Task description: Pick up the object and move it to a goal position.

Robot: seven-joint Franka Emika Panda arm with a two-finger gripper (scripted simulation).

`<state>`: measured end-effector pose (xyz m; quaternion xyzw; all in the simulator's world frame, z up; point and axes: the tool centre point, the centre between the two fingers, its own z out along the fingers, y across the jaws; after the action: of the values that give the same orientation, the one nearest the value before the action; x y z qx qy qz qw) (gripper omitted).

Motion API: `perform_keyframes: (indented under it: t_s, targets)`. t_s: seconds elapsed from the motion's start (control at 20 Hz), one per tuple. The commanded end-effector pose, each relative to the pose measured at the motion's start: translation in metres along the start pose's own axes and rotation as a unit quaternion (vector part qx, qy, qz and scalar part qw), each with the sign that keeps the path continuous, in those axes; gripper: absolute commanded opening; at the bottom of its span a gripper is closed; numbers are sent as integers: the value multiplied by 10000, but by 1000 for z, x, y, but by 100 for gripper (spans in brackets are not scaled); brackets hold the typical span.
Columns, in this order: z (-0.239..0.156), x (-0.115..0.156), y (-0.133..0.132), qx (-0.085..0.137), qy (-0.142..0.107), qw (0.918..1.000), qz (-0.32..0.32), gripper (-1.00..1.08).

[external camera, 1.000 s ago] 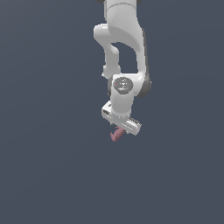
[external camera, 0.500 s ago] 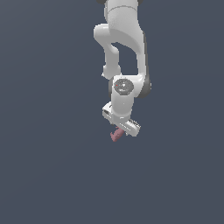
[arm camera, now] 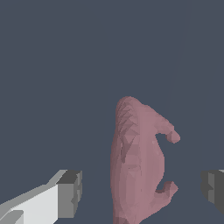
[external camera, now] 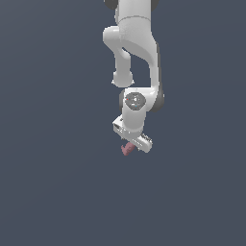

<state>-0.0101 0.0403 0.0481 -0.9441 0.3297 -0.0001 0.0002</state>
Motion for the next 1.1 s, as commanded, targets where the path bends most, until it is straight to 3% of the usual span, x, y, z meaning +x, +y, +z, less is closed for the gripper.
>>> perform_keyframes:
  t_s: [0.0, 0.35, 0.4, 1.05]
  targets:
    - [13, 0, 1, -3, -2, 10000, 8, 100]
    - [27, 0, 0, -3, -1, 10000, 10, 100]
    - [27, 0, 0, -3, -1, 10000, 10, -100]
    - [24, 1, 1, -3, -1, 10000, 10, -100]
